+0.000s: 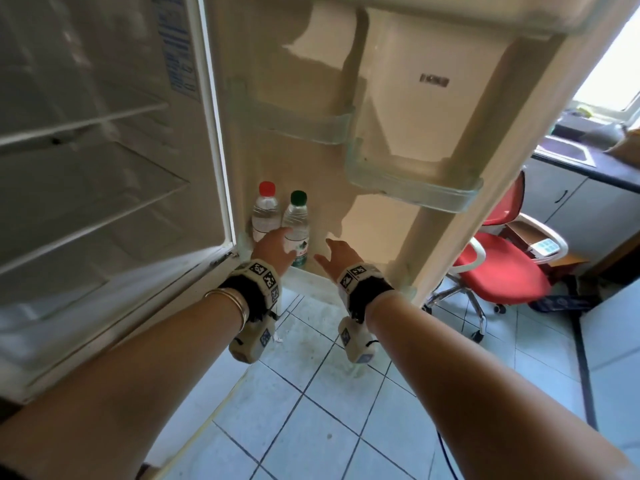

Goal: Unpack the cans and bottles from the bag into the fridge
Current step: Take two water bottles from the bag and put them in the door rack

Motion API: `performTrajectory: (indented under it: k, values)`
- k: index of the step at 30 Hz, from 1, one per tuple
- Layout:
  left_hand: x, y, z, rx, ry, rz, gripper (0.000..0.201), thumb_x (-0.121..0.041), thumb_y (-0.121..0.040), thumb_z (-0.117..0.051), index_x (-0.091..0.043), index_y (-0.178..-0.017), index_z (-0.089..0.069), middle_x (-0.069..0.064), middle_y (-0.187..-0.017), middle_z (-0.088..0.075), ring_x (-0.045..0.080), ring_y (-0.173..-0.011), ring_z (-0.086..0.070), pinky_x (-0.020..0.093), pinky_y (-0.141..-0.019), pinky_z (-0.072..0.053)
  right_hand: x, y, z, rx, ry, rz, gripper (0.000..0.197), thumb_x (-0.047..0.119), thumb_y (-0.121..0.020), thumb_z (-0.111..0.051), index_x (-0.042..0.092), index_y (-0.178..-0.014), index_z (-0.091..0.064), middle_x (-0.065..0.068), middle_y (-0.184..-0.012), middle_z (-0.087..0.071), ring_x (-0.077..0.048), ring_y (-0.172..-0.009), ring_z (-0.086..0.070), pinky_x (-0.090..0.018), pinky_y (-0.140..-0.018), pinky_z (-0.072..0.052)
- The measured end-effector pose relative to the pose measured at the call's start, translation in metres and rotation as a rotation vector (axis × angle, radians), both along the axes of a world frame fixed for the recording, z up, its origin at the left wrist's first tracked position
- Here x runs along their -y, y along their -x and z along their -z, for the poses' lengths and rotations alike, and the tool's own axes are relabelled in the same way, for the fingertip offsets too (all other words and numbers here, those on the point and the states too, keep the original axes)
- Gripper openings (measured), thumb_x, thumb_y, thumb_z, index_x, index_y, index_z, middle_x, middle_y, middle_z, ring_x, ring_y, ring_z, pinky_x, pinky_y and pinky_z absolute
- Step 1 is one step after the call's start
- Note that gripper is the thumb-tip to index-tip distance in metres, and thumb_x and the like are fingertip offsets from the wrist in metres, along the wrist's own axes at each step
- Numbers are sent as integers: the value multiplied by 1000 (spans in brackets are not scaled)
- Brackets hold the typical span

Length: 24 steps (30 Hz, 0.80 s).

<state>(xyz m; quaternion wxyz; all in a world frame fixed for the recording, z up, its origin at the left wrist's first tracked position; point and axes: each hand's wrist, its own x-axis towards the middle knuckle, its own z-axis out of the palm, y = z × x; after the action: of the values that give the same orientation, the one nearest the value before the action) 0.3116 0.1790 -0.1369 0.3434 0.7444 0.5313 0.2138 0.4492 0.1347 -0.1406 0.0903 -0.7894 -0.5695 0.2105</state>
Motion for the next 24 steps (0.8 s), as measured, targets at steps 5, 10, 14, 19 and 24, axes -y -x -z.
performTrajectory:
  k: [5, 10, 14, 19, 24]
  values:
    - [50, -31, 12, -147, -10, 99, 47, -12, -91, -54, -11, -137, -43, 10, -139, -49, 25, -124, -50, 32, -106, -39, 54, -29, 11, 33, 43, -50, 57, 37, -100, -38, 9, -148, -26, -8, -154, -29, -23, -140, -30, -34, -114, -23]
    - [97, -69, 39, -293, 28, 187, 51, -19, -93, -51, -13, -142, -36, 7, -147, -40, 24, -133, -41, 32, -112, -31, 109, -66, 31, 44, 123, -34, 54, 36, -100, -41, 7, -145, -34, -11, -150, -37, -25, -137, -37, -31, -111, -27]
    - [135, -111, 56, -320, 100, 259, 51, -18, -92, -53, -13, -141, -39, 6, -147, -39, 24, -132, -43, 30, -110, -34, 155, -106, 42, 100, 122, -44, 42, 35, -99, -41, 14, -135, -51, -8, -140, -51, -26, -128, -49, -34, -107, -38]
    - [184, -177, 66, -394, 60, 411, 48, -15, -92, -50, -14, -139, -43, 8, -144, -45, 24, -130, -45, 28, -106, -35, 214, -165, 46, 117, 198, 63, 39, 34, -99, -39, 18, -130, -56, -11, -132, -56, -29, -121, -52, -33, -99, -41]
    - [229, -247, 64, -430, 13, 566, 47, -17, -93, -51, -15, -139, -43, 9, -141, -48, 26, -129, -46, 29, -104, -36, 282, -228, 52, 87, 316, 212, 43, 36, -101, -34, 16, -135, -49, -3, -143, -48, -28, -136, -37, -36, -112, -29]
